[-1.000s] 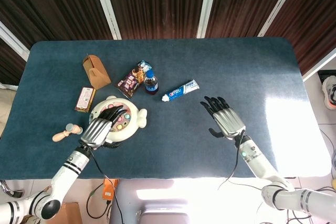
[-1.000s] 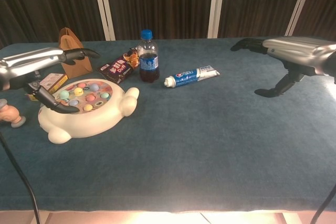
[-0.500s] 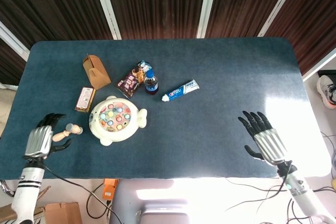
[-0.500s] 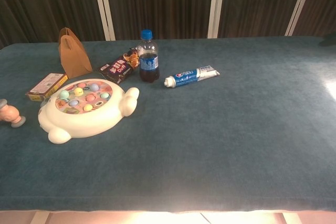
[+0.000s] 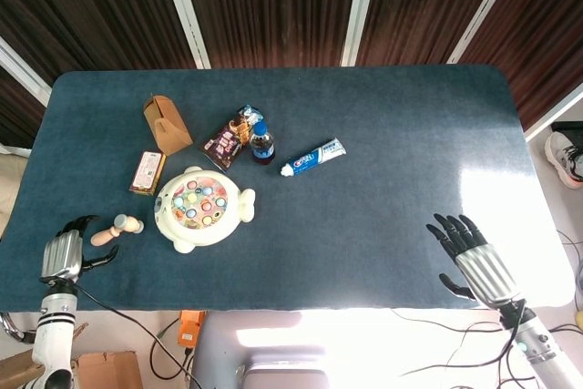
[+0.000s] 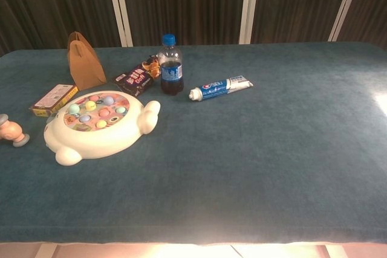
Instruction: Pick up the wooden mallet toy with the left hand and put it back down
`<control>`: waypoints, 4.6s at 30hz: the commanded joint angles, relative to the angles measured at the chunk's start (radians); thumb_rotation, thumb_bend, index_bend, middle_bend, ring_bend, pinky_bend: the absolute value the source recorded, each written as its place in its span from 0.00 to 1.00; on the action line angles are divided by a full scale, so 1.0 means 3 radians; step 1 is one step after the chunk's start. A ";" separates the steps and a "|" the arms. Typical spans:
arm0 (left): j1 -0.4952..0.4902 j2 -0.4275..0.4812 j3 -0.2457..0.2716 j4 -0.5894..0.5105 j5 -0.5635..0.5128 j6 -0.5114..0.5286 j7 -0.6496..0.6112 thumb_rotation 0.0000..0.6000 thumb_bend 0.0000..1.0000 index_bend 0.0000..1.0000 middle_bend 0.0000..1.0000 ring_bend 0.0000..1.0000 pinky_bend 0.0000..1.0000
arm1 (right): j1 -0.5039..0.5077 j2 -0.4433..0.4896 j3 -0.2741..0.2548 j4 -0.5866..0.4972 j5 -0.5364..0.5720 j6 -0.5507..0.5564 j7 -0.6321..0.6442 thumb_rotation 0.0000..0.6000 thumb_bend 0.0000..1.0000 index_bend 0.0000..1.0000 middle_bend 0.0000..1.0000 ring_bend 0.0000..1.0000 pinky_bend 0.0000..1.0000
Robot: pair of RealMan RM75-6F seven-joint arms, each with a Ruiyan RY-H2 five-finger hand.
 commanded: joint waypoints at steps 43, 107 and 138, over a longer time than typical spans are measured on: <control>-0.0255 -0.0554 -0.0265 0.0849 -0.0101 -0.0460 0.0095 0.99 0.36 0.44 0.35 0.25 0.28 | -0.0026 0.0114 0.0079 -0.0143 0.0170 -0.0268 -0.0076 1.00 0.24 0.00 0.00 0.00 0.00; -0.0191 -0.0790 -0.0298 0.1255 0.0467 -0.0199 -0.0587 1.00 0.69 0.65 0.55 0.40 0.44 | -0.0053 0.0170 0.0111 -0.0189 0.0242 -0.0383 -0.0118 1.00 0.24 0.00 0.00 0.00 0.00; -0.0600 -0.0762 -0.0562 0.0354 0.0596 0.0271 0.0598 1.00 0.73 0.69 0.62 0.51 0.65 | -0.0052 0.0166 0.0099 -0.0233 0.0240 -0.0421 -0.0207 1.00 0.24 0.00 0.00 0.00 0.00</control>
